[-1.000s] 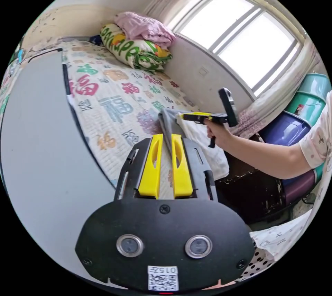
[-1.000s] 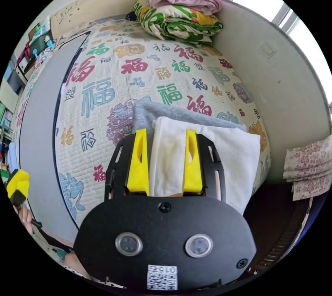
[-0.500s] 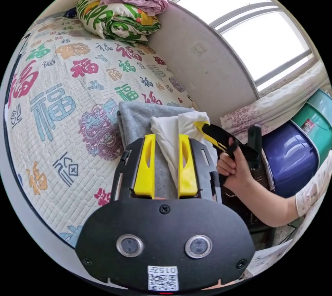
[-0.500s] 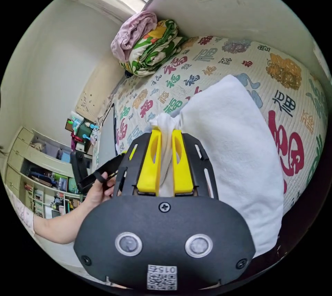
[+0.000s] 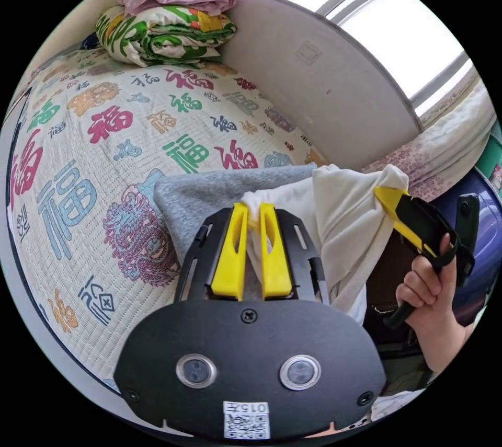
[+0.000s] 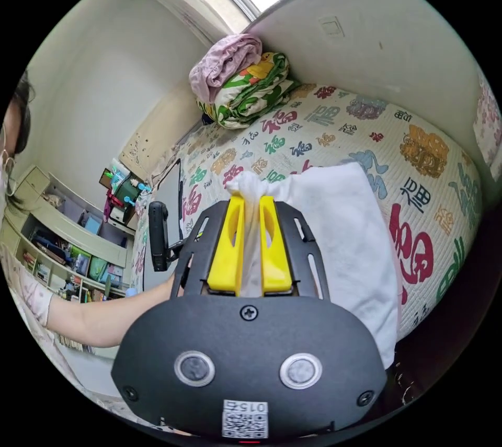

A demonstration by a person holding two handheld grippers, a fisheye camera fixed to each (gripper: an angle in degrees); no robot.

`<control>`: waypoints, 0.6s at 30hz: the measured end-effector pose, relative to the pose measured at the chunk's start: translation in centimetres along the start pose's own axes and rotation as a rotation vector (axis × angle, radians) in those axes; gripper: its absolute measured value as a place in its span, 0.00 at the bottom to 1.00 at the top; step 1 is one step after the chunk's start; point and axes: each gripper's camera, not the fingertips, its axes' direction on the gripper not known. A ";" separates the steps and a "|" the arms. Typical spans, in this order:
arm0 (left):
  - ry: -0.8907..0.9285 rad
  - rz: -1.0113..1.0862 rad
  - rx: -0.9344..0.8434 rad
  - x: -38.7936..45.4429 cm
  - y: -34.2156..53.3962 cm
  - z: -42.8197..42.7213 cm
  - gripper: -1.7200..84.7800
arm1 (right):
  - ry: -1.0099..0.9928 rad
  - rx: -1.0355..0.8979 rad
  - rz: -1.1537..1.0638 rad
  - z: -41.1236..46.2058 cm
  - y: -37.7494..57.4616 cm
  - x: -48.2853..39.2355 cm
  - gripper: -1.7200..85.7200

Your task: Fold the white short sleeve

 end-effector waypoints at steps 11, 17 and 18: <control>-0.026 0.090 0.421 -11.3 7.8 -18.7 0.04 | -0.173 0.259 -0.085 3.5 -7.0 -19.1 0.08; -0.225 0.087 0.526 -21.5 13.2 -29.9 0.04 | -0.298 0.183 -0.153 20.3 -6.6 -32.8 0.08; -0.279 0.063 0.530 -23.5 14.2 -31.8 0.04 | -0.317 0.150 -0.143 24.8 -6.4 -35.7 0.08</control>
